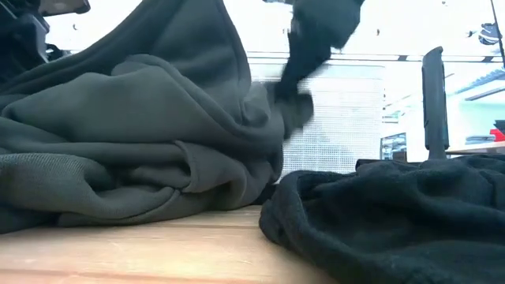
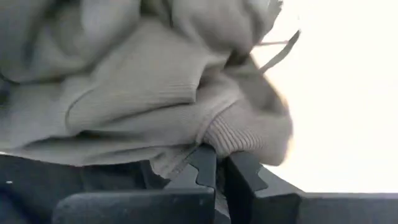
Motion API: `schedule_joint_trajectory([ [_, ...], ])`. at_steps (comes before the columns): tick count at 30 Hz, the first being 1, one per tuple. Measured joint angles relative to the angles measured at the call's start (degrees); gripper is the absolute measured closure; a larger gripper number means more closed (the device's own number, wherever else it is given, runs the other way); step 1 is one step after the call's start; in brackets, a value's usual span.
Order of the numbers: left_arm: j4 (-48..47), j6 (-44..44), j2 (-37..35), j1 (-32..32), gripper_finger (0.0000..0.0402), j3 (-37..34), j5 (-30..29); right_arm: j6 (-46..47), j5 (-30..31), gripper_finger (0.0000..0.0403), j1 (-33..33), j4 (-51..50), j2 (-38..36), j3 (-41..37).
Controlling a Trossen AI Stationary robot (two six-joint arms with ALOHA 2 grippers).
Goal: Sort clothes
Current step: Fold the gray jacket
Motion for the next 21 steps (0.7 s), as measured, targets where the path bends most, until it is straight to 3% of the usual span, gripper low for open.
schedule_joint_trajectory([
  [3,0.01,-1.12,-0.10,-0.88,0.0249,0.00,0.04,-3.44,3.51,0.0400,1.42,-1.10,-0.11,6.53],
  [7,0.03,-1.27,-0.10,-1.15,0.0249,0.00,0.02,-9.97,2.44,0.0401,1.06,8.19,0.06,10.41],
  [14,-1.45,-1.31,-0.08,-3.02,0.0252,2.25,-0.81,-19.11,-5.77,0.0402,-2.01,29.46,3.42,10.41],
  [21,-16.74,-4.93,-0.08,-7.41,0.0289,10.42,-3.43,-21.27,-12.39,0.0402,-5.71,43.48,12.98,10.41],
])
